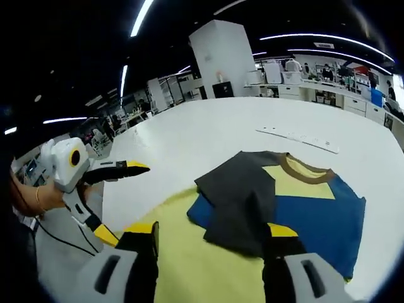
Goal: Fold the garment on the visible template until the final outline fits inside the template.
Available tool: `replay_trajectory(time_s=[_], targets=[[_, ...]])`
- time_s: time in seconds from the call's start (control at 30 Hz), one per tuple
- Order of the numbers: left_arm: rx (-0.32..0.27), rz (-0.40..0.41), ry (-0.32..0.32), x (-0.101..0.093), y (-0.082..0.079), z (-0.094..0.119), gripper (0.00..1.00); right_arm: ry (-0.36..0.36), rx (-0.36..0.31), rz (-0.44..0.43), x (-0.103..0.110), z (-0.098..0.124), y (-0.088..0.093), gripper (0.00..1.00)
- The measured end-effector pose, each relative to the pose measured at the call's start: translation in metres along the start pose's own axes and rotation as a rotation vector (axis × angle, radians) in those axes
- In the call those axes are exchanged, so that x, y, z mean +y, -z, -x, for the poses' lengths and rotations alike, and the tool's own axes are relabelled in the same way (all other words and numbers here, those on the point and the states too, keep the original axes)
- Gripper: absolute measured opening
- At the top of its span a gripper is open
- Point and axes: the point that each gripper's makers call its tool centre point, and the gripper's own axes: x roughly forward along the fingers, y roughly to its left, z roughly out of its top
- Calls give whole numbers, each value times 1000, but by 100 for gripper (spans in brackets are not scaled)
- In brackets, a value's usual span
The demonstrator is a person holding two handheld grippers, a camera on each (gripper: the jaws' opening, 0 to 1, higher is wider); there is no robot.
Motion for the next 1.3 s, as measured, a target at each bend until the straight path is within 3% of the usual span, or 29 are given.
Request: replay_trajectory(time_s=[0.23, 0.4, 0.53, 0.83, 1.0, 1.1, 1.3], targets=[[-13, 39, -20, 5, 3, 10, 94, -3, -1, 10, 1, -20, -2, 51], [-11, 51, -42, 11, 7, 20, 91, 55, -19, 40, -9, -34, -4, 33], [-13, 67, -58, 14, 9, 23, 90, 72, -26, 35, -10, -46, -3, 30], [-2, 64, -54, 11, 12, 25, 88, 101, 39, 45, -12, -65, 17, 20], [7, 63, -55, 10, 15, 28, 88, 164, 108, 117, -15, -67, 30, 14], [11, 77, -52, 11, 17, 29, 88, 200, 137, 218, -14, -70, 34, 12], [10, 82, -53, 10, 17, 30, 87, 243, 130, 285, -9, -76, 33, 7]])
